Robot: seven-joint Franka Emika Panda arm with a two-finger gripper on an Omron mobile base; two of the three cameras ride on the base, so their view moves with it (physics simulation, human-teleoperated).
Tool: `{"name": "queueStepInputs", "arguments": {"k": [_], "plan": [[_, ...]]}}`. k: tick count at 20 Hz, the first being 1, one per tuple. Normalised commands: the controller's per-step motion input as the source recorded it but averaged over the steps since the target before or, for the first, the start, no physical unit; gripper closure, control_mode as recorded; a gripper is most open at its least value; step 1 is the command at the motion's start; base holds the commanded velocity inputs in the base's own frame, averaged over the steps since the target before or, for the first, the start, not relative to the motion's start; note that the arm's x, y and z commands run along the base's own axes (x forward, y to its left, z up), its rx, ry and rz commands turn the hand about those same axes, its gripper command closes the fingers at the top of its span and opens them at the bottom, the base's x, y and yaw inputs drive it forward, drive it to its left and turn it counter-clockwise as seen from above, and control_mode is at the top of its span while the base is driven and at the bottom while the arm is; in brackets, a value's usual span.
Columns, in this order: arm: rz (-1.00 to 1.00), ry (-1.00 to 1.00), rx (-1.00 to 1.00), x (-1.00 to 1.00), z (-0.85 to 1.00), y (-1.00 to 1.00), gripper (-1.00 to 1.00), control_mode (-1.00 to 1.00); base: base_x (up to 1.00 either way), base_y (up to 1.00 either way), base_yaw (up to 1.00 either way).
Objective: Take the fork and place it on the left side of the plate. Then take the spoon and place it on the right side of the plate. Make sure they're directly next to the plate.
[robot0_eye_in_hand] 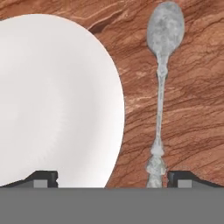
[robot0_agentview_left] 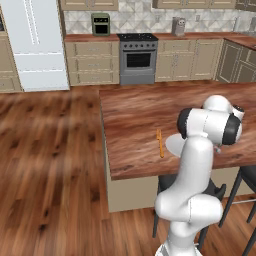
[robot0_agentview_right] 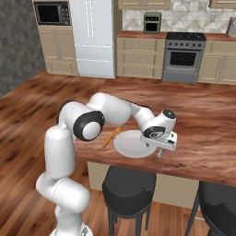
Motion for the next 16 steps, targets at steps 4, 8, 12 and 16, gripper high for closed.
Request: {"name": "queueStepInputs", "arguments": {"k": [4, 8, 12, 16], "plan": [[0.0, 0.0, 0.1, -0.38, 0.94, 0.02, -1.0, -1.0, 0.0, 0.0, 0.0], [0.0, 0.05, 0.06, -0.45, 1.0, 0.35, -1.0, -1.0, 0.0, 0.0, 0.0], [-0.02, 0.12, 0.0, -0.54, 1.0, 0.7, -1.0, -1.0, 0.0, 0.0, 0.0], [-0.06, 0.03, -0.15, -0.58, 0.74, 0.99, -1.0, -1.0, 0.0, 0.0, 0.0]]}}
